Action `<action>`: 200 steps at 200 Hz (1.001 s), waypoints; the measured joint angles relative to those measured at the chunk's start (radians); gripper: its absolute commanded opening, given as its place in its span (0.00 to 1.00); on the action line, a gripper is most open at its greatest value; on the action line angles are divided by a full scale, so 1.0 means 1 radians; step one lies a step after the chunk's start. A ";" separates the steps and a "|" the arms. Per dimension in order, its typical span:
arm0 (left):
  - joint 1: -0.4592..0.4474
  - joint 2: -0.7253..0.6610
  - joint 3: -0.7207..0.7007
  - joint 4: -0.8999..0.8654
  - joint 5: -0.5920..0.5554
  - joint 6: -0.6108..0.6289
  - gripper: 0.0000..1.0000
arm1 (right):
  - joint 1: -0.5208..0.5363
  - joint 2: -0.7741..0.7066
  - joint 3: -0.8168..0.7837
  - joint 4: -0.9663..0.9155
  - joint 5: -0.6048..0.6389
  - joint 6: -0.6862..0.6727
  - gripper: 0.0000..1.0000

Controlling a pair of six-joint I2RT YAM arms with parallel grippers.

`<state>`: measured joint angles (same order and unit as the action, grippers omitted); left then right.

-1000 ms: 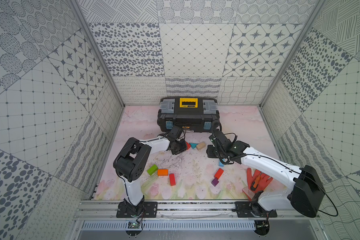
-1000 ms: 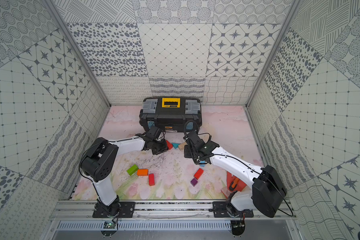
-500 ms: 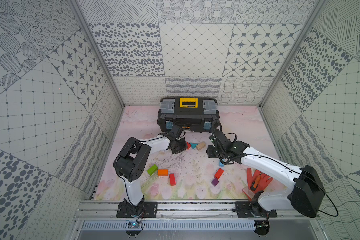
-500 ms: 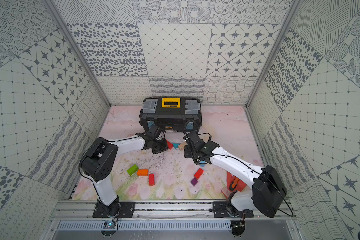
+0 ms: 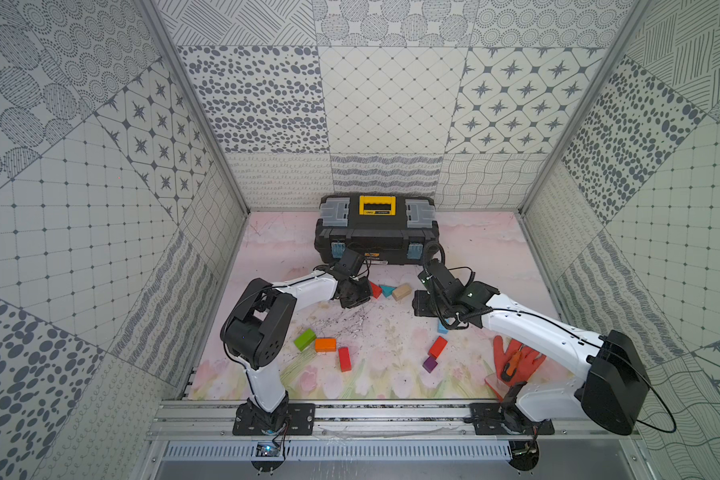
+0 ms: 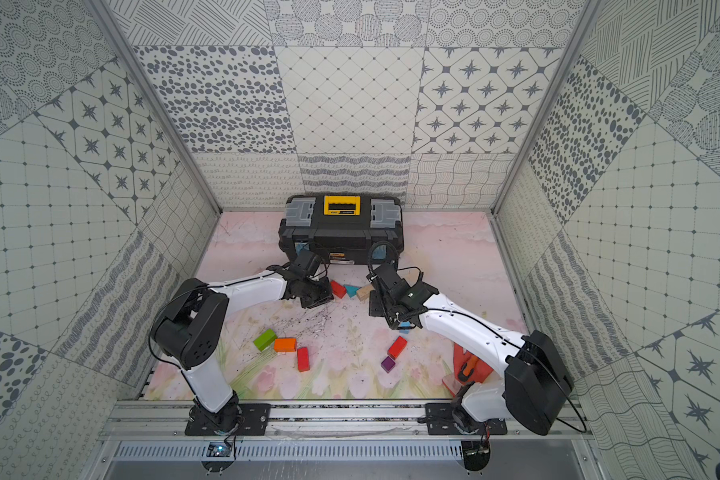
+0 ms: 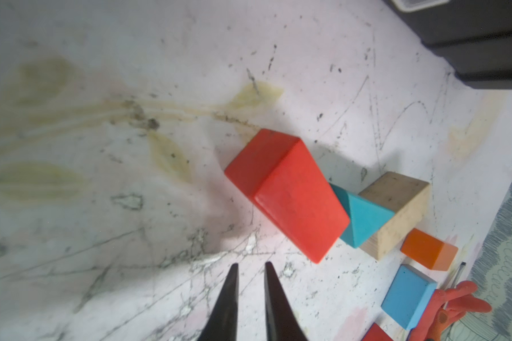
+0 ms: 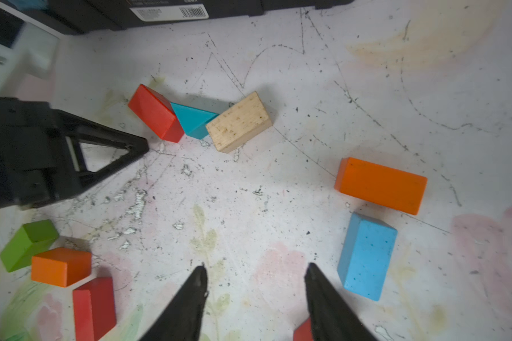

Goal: Assemble a heart with building blocks
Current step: Assemble the building block at the center of the board.

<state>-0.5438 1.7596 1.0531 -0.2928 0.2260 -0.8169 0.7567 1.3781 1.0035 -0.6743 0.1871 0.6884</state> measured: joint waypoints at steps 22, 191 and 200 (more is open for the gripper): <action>0.000 -0.082 -0.027 -0.039 -0.024 0.022 0.34 | -0.035 0.043 0.016 -0.035 -0.001 -0.004 0.73; 0.147 0.109 0.119 -0.027 -0.057 0.065 0.21 | -0.053 0.063 0.025 -0.035 -0.047 0.000 0.53; 0.147 0.124 0.129 -0.026 -0.056 0.064 0.21 | -0.051 0.058 0.022 -0.033 -0.048 0.001 0.53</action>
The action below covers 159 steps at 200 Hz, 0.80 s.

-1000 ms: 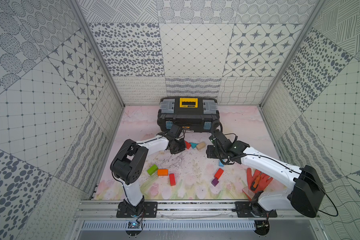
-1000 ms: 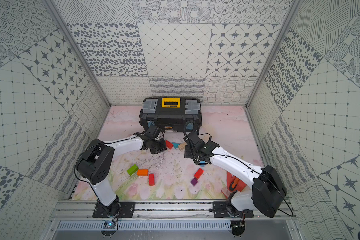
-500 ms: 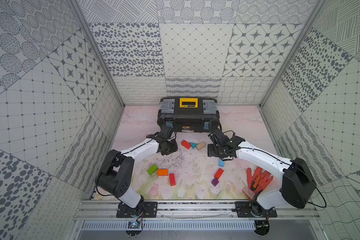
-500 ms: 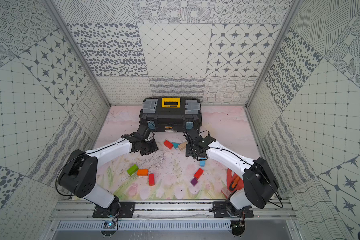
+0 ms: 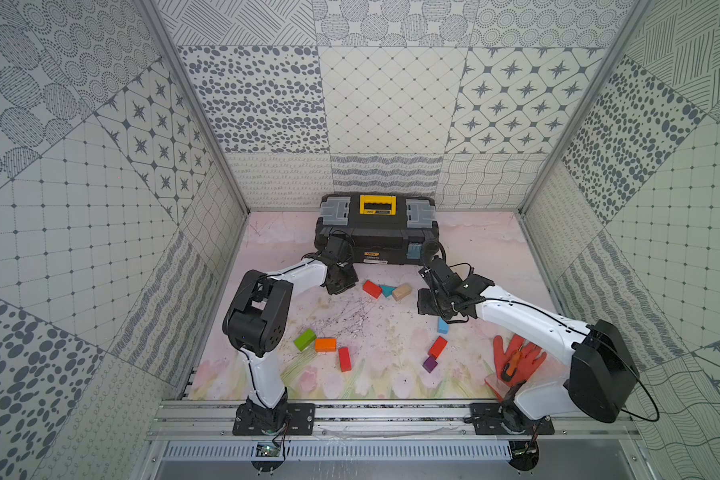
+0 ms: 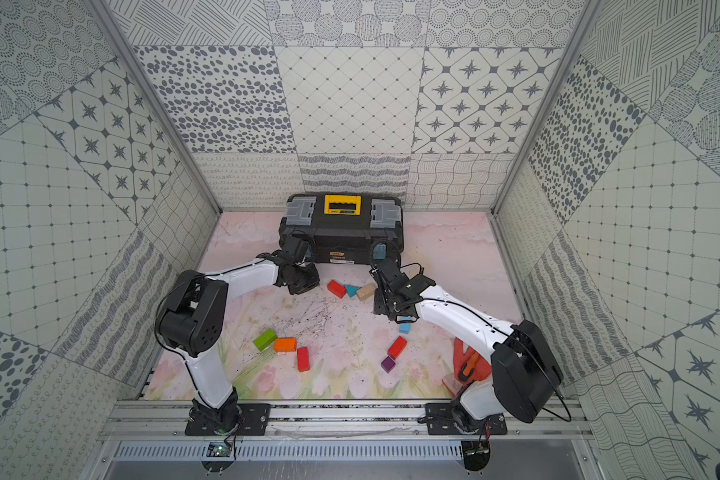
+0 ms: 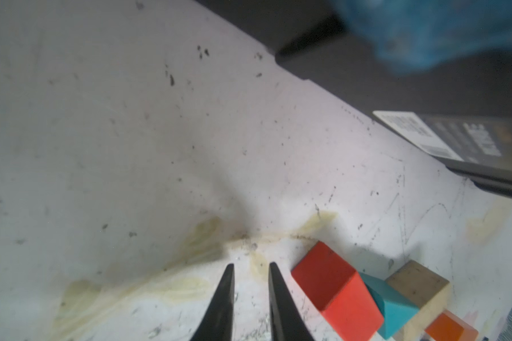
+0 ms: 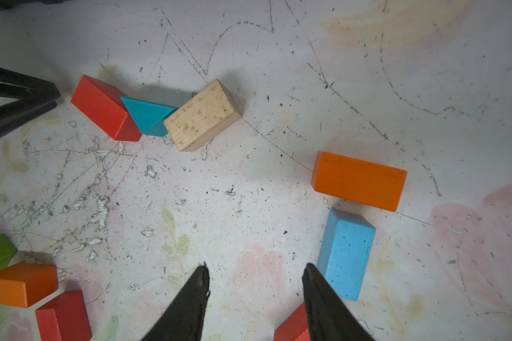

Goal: Assemble a heart with building blocks
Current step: Assemble the building block at the center of the board.

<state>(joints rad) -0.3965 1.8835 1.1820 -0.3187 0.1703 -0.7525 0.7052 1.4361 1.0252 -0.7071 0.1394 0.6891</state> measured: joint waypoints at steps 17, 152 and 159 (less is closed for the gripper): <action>-0.002 0.019 0.012 0.002 0.002 0.000 0.21 | 0.000 -0.004 -0.003 0.003 0.000 0.003 0.52; -0.061 0.034 0.020 0.047 0.015 -0.016 0.21 | 0.000 -0.019 -0.016 0.016 0.000 0.011 0.48; -0.062 0.034 0.019 0.050 0.016 -0.016 0.21 | 0.000 -0.021 -0.018 0.017 0.000 0.011 0.48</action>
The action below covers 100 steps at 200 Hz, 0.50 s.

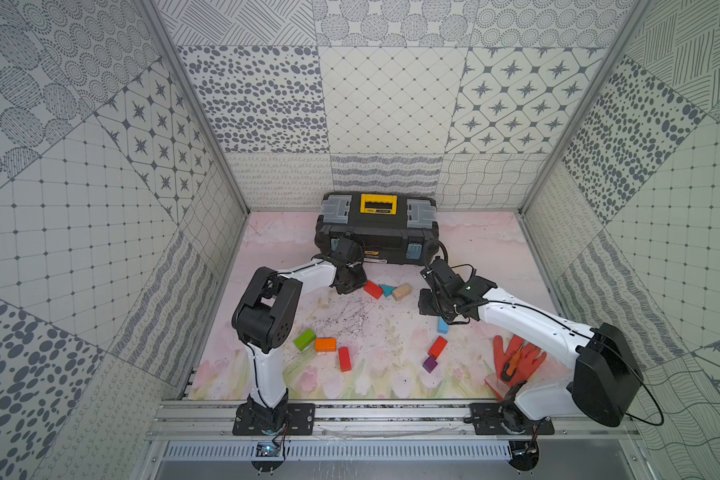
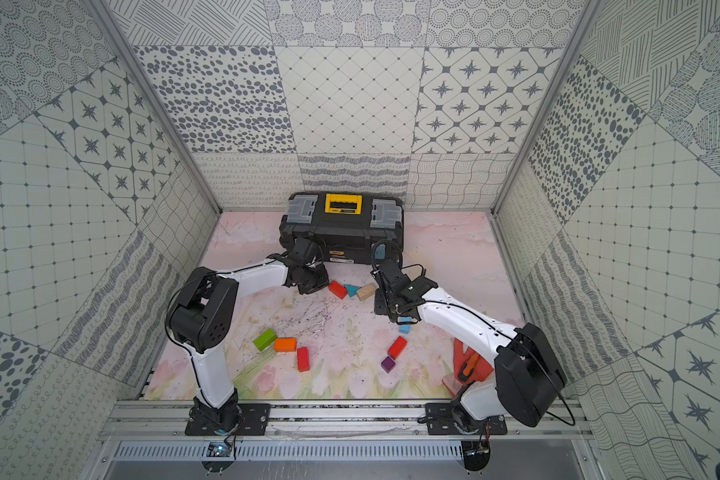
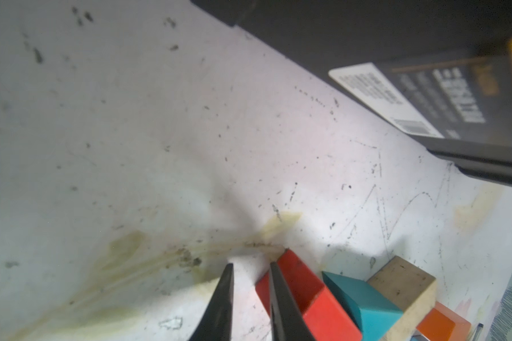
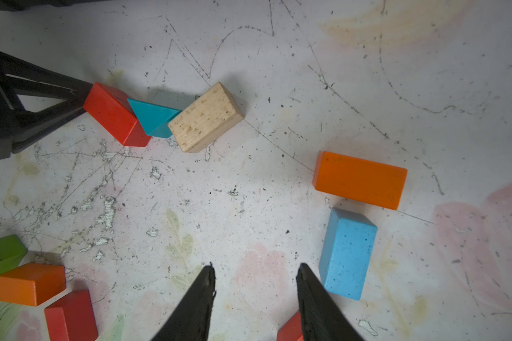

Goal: Assemble a heart with building blocks
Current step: Assemble the building block at the center of the board.

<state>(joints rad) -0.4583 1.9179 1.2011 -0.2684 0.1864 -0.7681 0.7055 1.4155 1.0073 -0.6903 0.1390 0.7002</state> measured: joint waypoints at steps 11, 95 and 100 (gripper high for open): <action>-0.002 0.000 -0.003 0.005 0.002 0.000 0.22 | 0.000 -0.003 -0.002 -0.001 0.000 0.000 0.48; -0.004 -0.035 -0.011 0.017 -0.008 0.000 0.33 | 0.000 -0.010 -0.003 -0.005 0.002 0.000 0.49; -0.003 -0.050 -0.013 0.014 -0.013 0.001 0.34 | 0.000 -0.011 -0.003 -0.006 0.002 -0.001 0.49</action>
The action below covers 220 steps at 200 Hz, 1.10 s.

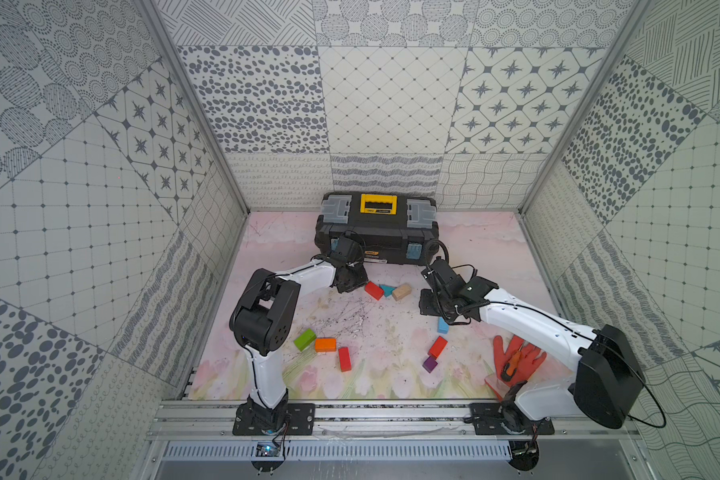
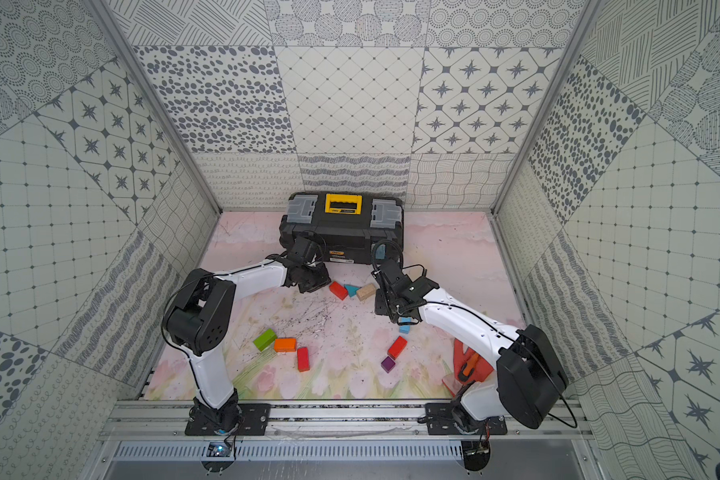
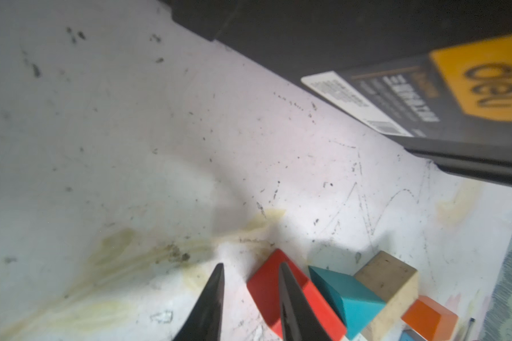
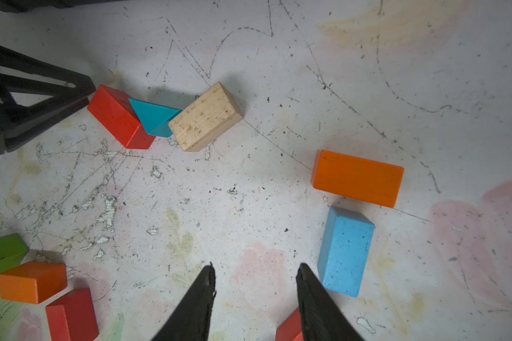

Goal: Assemble a heart with building blocks
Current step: Assemble the building block at the center of the board, then adjust the building block at the center of the board.

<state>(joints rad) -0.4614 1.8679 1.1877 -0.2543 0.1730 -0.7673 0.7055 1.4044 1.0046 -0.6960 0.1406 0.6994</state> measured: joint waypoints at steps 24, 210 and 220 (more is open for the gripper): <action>0.006 -0.072 -0.021 -0.012 -0.019 0.004 0.34 | 0.002 0.002 -0.001 0.006 -0.006 -0.001 0.49; -0.087 -0.232 -0.398 0.171 0.101 -0.105 0.33 | 0.028 0.386 0.086 0.267 0.023 -0.008 0.35; -0.088 -0.227 -0.398 0.186 0.105 -0.113 0.33 | 0.028 0.389 0.097 0.267 0.027 -0.008 0.35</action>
<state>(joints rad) -0.5491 1.6413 0.7898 -0.0685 0.2779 -0.8799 0.7338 1.7939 1.1015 -0.4290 0.1677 0.6910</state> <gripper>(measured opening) 0.329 0.355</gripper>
